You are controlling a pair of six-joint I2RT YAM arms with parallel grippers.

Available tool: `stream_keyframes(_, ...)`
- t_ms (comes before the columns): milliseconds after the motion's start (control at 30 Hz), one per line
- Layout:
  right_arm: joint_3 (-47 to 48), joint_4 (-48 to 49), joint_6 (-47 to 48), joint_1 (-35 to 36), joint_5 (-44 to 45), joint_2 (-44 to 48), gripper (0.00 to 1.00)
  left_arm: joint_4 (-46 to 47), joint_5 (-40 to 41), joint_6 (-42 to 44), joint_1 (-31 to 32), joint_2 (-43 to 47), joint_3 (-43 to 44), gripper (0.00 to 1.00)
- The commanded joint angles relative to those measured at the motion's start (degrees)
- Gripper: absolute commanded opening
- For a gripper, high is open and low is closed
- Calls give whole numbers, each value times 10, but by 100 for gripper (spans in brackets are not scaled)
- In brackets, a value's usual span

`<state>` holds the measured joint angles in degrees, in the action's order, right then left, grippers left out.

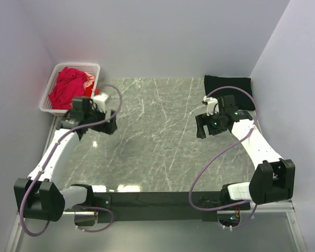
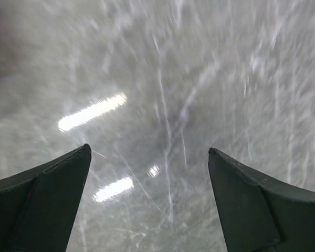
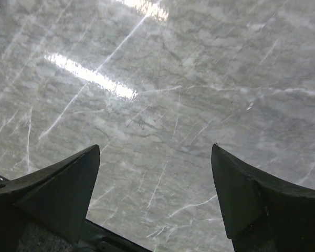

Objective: Fold and stack the t-shirts
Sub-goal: Grab the tshirt from the pile

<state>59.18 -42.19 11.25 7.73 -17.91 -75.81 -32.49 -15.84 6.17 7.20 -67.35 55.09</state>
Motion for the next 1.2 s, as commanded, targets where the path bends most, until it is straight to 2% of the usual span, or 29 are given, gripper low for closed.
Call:
stream_keyframes(0,41,7,-14,1,13,11,93,24,-67,-23,-71,-1,106,99)
stream_keyframes(67,49,9,-18,0,14,8,93,17,-64,-25,-95,-40,154,99)
stream_keyframes(167,64,7,-19,0,15,-4,93,12,-61,-32,-157,-109,277,99)
stream_keyframes(267,74,6,-21,1,15,-21,93,16,-65,-46,-192,-186,341,97)
stream_keyframes(400,83,2,-21,-1,17,-36,93,18,-68,-56,-236,-279,438,83)
stream_keyframes(600,65,6,-20,0,17,-38,93,51,-27,-58,-270,-406,513,65)
stream_keyframes(800,52,7,-19,0,11,-44,93,88,-11,-78,-291,-522,593,65)
stream_keyframes(900,52,7,-19,-1,12,-50,93,95,-10,-78,-296,-576,642,68)
stream_keyframes(1033,55,7,-20,0,9,-60,93,157,14,-90,-301,-625,658,70)
stream_keyframes(1167,58,5,-20,0,10,-67,93,158,-22,-121,-312,-685,727,70)
